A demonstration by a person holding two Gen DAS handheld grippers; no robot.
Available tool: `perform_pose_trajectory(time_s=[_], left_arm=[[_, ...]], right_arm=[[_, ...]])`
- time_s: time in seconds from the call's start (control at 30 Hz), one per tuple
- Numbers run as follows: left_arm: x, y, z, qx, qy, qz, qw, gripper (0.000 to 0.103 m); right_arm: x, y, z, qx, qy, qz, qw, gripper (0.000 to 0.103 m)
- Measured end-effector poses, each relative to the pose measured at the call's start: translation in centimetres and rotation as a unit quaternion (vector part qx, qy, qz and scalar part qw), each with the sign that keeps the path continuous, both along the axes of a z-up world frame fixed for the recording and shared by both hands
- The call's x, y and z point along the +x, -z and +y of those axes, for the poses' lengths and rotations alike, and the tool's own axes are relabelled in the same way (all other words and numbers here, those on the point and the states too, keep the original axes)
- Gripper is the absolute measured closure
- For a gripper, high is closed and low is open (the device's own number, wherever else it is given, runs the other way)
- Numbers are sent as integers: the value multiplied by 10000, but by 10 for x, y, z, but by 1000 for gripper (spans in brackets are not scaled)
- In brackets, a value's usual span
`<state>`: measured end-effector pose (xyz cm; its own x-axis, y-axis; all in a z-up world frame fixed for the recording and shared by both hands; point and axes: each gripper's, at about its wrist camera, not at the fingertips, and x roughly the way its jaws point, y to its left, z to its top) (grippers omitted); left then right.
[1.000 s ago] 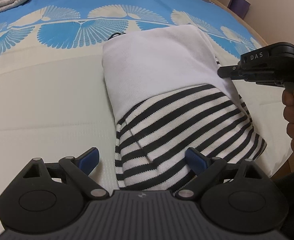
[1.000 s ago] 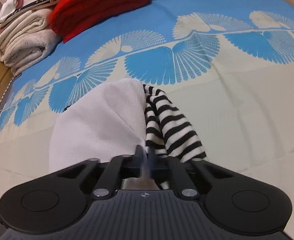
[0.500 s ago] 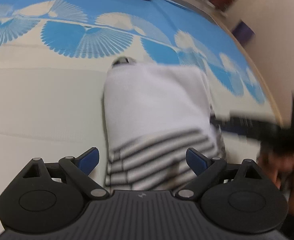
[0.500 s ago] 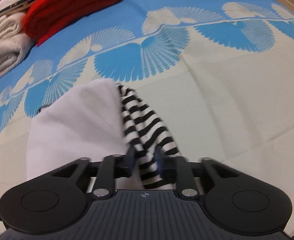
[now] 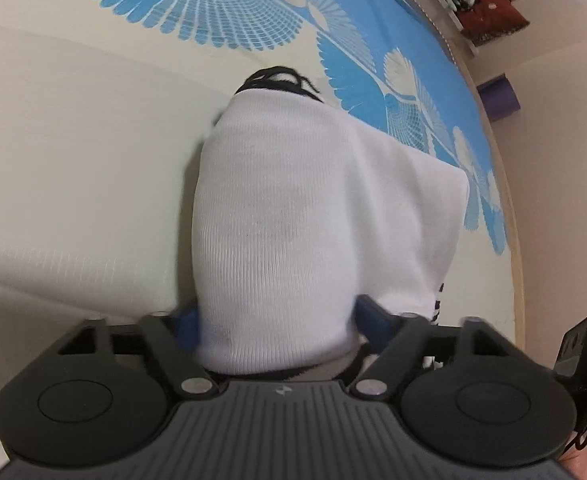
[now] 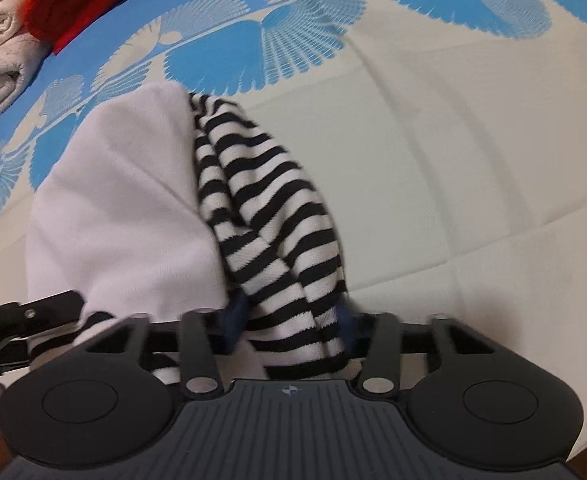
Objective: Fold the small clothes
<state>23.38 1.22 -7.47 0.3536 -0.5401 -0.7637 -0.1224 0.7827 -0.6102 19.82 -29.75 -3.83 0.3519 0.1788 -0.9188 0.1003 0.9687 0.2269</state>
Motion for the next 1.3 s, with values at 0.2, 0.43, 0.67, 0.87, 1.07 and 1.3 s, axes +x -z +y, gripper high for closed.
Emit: perform_pose_trajectory(time_s=[0.2,0.43,0.67,0.87,1.07,1.3], left_arm=[[26,-37,16,451,423,-360,9974,56],[34,-65,91,955,-134,-987,9904,55],[51,-61,133,1306,-640,-799,9861,42],[45,-77,154,1524,-796,-887,9811,37],[28,-95,152,1534,-453,-1155,9803,35],[24,-55,140,1864,-21,-556,9809,31]], right_arm=[[12,-7,12,168,175,-271,9993,85],[33,-16,85,776,-284,-824,9932,86],[59,-12,143,782,-654,-845,9912,87],[70,-7,145,577,-520,-670,9947,87],[64,-4,148,435,-529,-721,9950,86],[53,-15,144,329,-298,-934,9946,58]])
